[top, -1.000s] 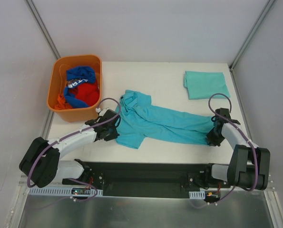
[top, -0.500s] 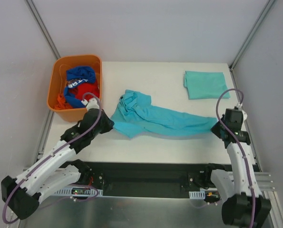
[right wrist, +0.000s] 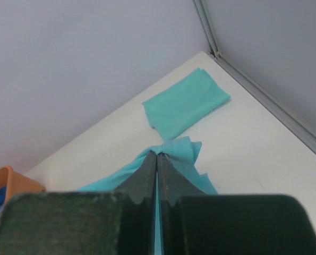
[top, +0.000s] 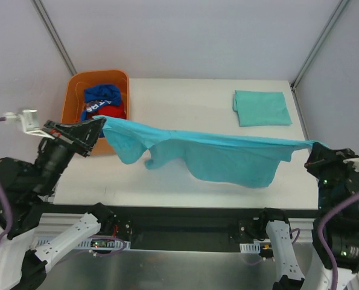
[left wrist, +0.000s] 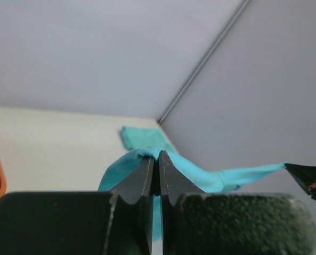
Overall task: Fold and stack the t-shirts
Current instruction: Flatten out the tshirt
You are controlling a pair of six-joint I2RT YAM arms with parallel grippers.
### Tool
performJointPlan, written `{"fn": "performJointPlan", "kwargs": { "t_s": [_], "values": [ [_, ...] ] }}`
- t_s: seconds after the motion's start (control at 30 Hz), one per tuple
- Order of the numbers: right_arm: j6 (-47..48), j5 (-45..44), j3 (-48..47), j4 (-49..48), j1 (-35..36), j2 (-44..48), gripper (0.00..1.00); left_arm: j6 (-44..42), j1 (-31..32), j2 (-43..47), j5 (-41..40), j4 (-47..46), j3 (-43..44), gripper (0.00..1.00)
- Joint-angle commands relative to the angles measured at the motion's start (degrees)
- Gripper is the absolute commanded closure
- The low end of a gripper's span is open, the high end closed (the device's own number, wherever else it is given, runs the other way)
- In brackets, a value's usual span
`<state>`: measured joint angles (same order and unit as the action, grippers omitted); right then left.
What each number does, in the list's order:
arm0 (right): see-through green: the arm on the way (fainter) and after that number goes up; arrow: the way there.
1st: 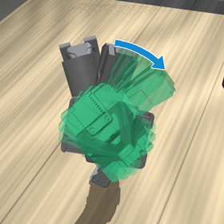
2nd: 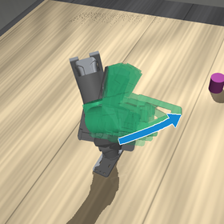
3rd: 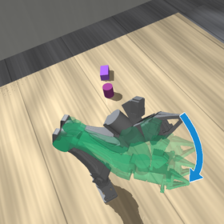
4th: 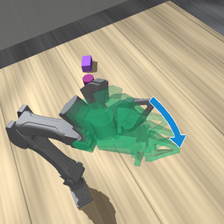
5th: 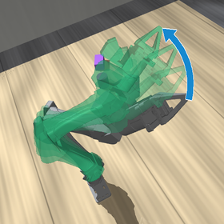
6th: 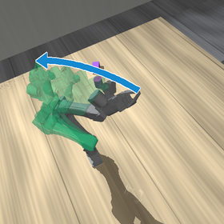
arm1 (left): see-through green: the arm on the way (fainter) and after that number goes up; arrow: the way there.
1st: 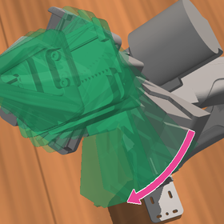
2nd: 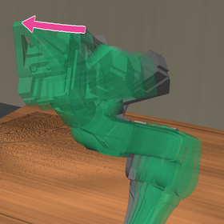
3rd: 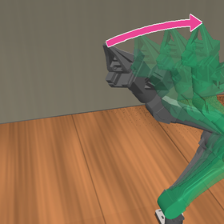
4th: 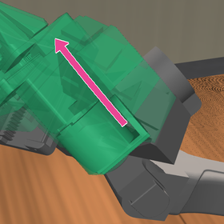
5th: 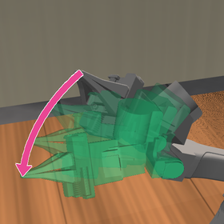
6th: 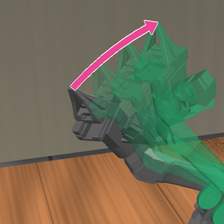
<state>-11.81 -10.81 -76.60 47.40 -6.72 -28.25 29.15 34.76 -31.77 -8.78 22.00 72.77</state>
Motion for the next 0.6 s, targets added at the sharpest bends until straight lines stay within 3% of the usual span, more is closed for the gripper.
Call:
{"fn": "performJointPlan", "kwargs": {
  "t_s": [0.0, 0.13, 0.3, 0.43, 0.57],
  "values": [
    [2.2, -3.9, -11.1, 4.3, 0.0, 1.4, 0.99, -5.3, -0.7, 0.2, 8.7, -2.0, 11.6, 1.0],
    [2.5, -3.3, -20.1, 5.9, 0.0, 1.7, 0.99, -5.3, -0.7, -0.5, 16.9, -1.9, 18.2, 1.0],
    [4.3, -1.4, -29.3, 6.7, 0.0, 2.0, 0.99, -5.9, -0.7, -0.1, 19.3, -1.7, 24.1, 1.0],
    [4.7, -1.5, -30.4, 6.6, 0.0, 1.2, 0.99, -7.7, -0.9, -2.0, 17.5, -1.1, 27.5, 1.0],
    [5.1, -0.6, -26.8, 4.2, 0.0, -2.0, 0.99, -11.5, -0.9, -8.4, 9.7, -0.1, 28.9, 1.0]
  ]
}}
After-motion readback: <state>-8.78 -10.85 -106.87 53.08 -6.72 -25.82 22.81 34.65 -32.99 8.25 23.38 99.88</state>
